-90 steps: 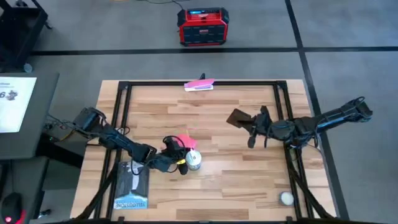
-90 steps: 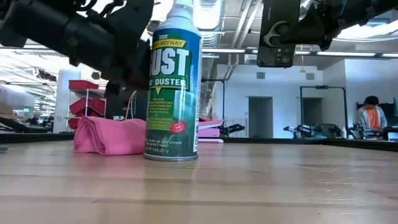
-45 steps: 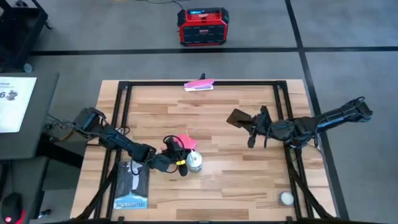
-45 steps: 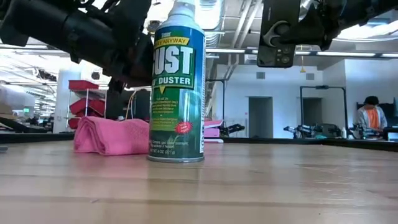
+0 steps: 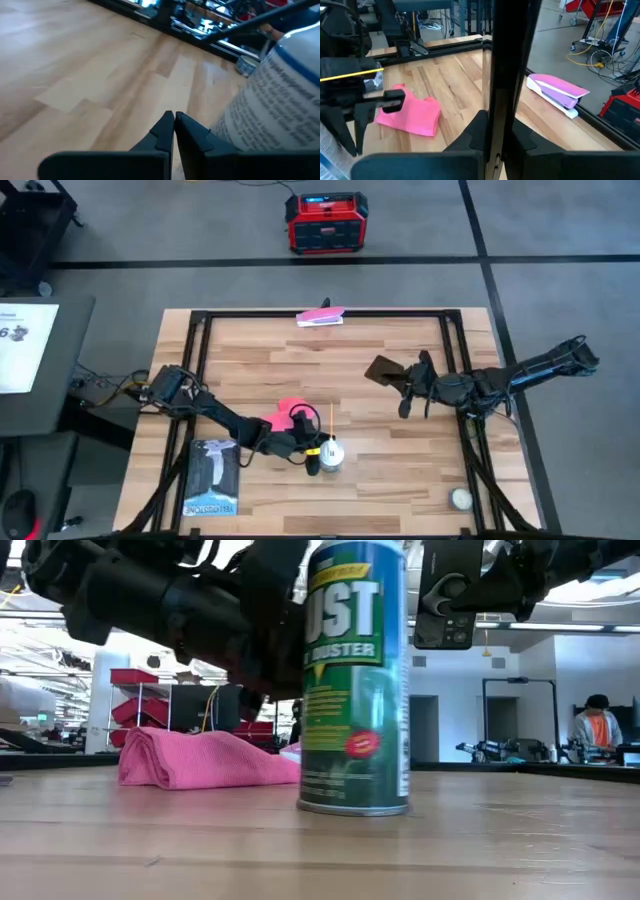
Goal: Apply microfiber cloth
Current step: Spray the black cellphone
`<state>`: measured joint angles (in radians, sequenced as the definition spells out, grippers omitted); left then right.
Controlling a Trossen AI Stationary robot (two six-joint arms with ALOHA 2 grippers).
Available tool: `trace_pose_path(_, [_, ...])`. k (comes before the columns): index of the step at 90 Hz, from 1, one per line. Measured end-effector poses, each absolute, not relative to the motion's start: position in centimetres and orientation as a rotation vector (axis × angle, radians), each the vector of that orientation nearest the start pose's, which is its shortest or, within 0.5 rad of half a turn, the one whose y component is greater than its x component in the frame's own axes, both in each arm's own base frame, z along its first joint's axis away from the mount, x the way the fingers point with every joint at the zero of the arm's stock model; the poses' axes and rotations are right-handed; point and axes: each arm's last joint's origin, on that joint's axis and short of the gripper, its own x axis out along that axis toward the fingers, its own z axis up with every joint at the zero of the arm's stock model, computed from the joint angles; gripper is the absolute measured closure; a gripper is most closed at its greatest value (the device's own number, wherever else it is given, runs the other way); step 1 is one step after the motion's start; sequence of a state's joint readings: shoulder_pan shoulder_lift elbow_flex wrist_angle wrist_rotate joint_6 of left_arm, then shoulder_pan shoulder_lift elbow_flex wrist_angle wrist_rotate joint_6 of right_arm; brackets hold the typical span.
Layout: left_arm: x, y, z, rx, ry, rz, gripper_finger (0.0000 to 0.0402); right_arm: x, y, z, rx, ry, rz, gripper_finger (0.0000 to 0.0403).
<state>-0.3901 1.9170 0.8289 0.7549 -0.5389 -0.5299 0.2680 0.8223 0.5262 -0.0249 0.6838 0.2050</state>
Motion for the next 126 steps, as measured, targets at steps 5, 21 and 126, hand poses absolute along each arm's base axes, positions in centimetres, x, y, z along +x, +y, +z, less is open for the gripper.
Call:
trace_pose_path(5, [34.3, -12.5, 13.3, -0.372, 0.251, 0.216, 0.0401, 17.6, 3.0, 25.4, 0.052, 0.245, -0.438, 0.039])
trace_pose_path(21, [34.4, -12.1, 13.3, -0.359, 0.247, 0.223, 0.0401, 17.6, 2.9, 25.4, 0.053, 0.25, -0.44, 0.039])
trace_pose_path(126, [20.9, 0.8, 24.1, -0.99, -0.038, 0.211, 0.0401, 24.8, 3.2, 25.6, -0.554, 0.454, -0.362, 0.039])
